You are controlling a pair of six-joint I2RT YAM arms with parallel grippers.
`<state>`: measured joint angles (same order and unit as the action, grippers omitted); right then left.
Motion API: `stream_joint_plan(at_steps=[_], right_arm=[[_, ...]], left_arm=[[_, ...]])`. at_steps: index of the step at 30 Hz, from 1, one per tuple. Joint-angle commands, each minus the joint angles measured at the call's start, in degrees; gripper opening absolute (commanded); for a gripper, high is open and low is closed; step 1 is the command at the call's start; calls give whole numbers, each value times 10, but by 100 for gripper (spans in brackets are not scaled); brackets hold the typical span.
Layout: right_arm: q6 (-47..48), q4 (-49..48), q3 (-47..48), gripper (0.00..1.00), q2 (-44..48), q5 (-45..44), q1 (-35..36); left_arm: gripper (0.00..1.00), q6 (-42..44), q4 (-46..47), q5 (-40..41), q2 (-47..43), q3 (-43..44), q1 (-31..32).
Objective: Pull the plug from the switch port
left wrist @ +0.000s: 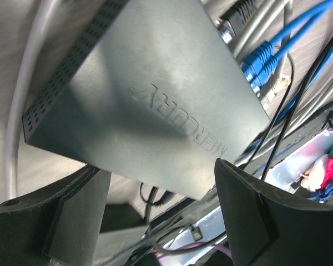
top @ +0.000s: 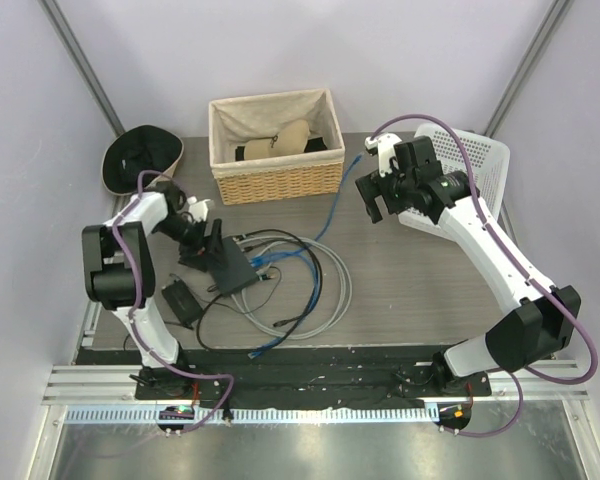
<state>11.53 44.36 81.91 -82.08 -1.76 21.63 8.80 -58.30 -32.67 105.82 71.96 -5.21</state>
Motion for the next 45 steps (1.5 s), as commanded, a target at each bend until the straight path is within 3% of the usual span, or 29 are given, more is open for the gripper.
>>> stream_joint_plan(at_steps=[1, 9, 13, 24, 29, 37, 45], right_arm=[[7, -21, -3, 100, 30, -15, -2], [10, -23, -10, 100, 31, -18, -2], [11, -23, -7, 100, 28, -18, -2], [13, -23, -24, 100, 45, 6, -1], [3, -16, -24, 100, 51, 48, -1], [-8, -2, -21, 100, 42, 80, -1], [9, -18, 2, 100, 18, 75, -1]], left_arm=[[79, -60, 42, -35, 26, 36, 59], [79, -128, 94, -42, 47, 65, 139], [79, -142, 94, -32, 48, 75, 144], [82, -129, 81, 34, -144, 6, 143], [83, -143, 97, 48, -186, -48, 144], [83, -199, 141, 59, -129, -49, 144], [80, -242, 111, -43, 66, 112, 181]])
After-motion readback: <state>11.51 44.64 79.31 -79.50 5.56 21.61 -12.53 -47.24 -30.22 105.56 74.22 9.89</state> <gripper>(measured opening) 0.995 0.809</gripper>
